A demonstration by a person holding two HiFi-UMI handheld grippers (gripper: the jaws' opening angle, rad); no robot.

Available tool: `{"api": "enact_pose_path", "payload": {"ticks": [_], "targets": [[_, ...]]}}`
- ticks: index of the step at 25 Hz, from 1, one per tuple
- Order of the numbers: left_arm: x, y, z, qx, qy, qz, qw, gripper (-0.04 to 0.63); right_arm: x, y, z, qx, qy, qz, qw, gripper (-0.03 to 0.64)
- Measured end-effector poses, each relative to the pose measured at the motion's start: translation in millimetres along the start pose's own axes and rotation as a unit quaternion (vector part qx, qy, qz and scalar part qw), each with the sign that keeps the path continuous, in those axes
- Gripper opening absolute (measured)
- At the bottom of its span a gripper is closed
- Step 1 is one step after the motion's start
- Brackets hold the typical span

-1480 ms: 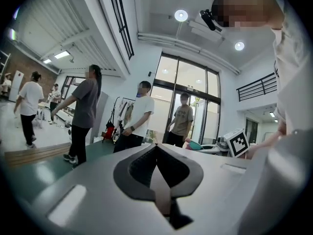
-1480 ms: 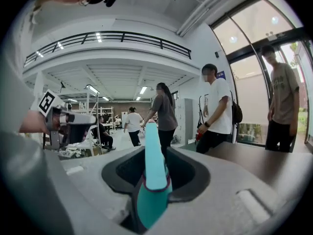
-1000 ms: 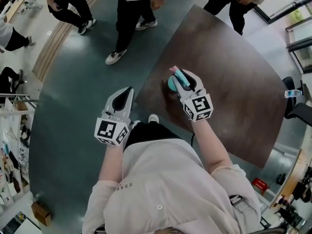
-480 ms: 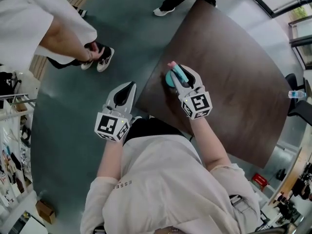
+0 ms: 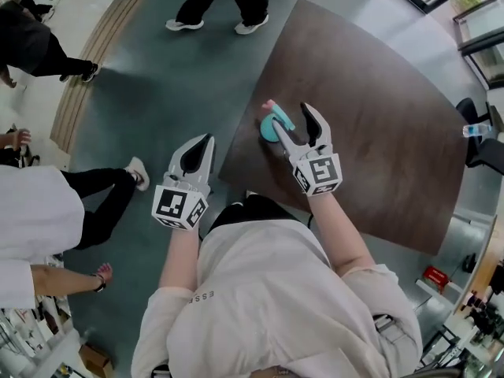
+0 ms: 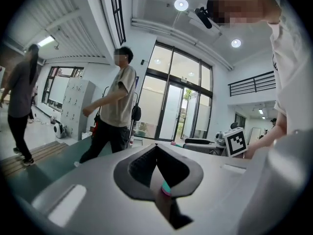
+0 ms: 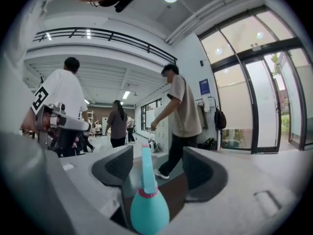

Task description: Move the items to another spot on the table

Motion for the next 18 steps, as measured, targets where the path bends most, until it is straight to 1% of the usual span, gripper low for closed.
{"api": "enact_pose_path", "payload": {"ticks": [3, 5, 6, 7, 9, 10, 13, 18], "targets": [[4.4, -2.1, -7.1, -0.029, -0.001, 0.002, 0.9996, 0.017, 24.7, -31.1, -10.8, -0.034, -0.017, -0.038, 0.999, 0.296], [7.4, -2.7, -13.7, -0.048, 0.004, 0.005, 0.9988, 0.017, 35.6, -60.5, -23.6, -0.077, -0.005, -0.056, 0.995, 0.282], [8.7, -3.8, -16.9, -0.055, 0.005, 0.006, 0.9984, 0.017, 36.7, -75.7, -28.9, -0.101, 0.003, -0.056, 0.993, 0.228], [9.2, -6.4, -20.5, -0.061, 0.006, 0.006, 0.9981, 0.017, 34.8, -90.9, -31.3, -0.121, 0.009, -0.051, 0.991, 0.125], [7.0, -16.0, -30.5, -0.076, 0.003, 0.005, 0.9971, 0.017, 26.6, -121.6, -27.4, -0.15, 0.014, -0.037, 0.988, 0.0], [4.9, -21.6, -36.8, -0.083, 0.001, 0.005, 0.9965, 0.017, 23.6, -136.0, -22.6, -0.158, 0.016, -0.032, 0.987, -0.009], [-1.9, -36.7, -56.5, -0.109, 0.003, 0.011, 0.994, 0.017, 21.7, -172.6, -4.2, -0.175, 0.019, -0.022, 0.984, -0.009], [-23.4, -55.1, -86.7, -0.159, 0.005, 0.023, 0.987, 0.017, 6.3, -223.5, 27.6, -0.209, 0.026, 0.003, 0.978, -0.009]]}}
Point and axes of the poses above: the fingertips, and each gripper's own axes: y forward along the fingers, z to its left, x out of its top, the point moved 2 cm from there along -y, backward along the fingers, and after that the axes turned 7 degrees about -y, right-handed, at the moved point
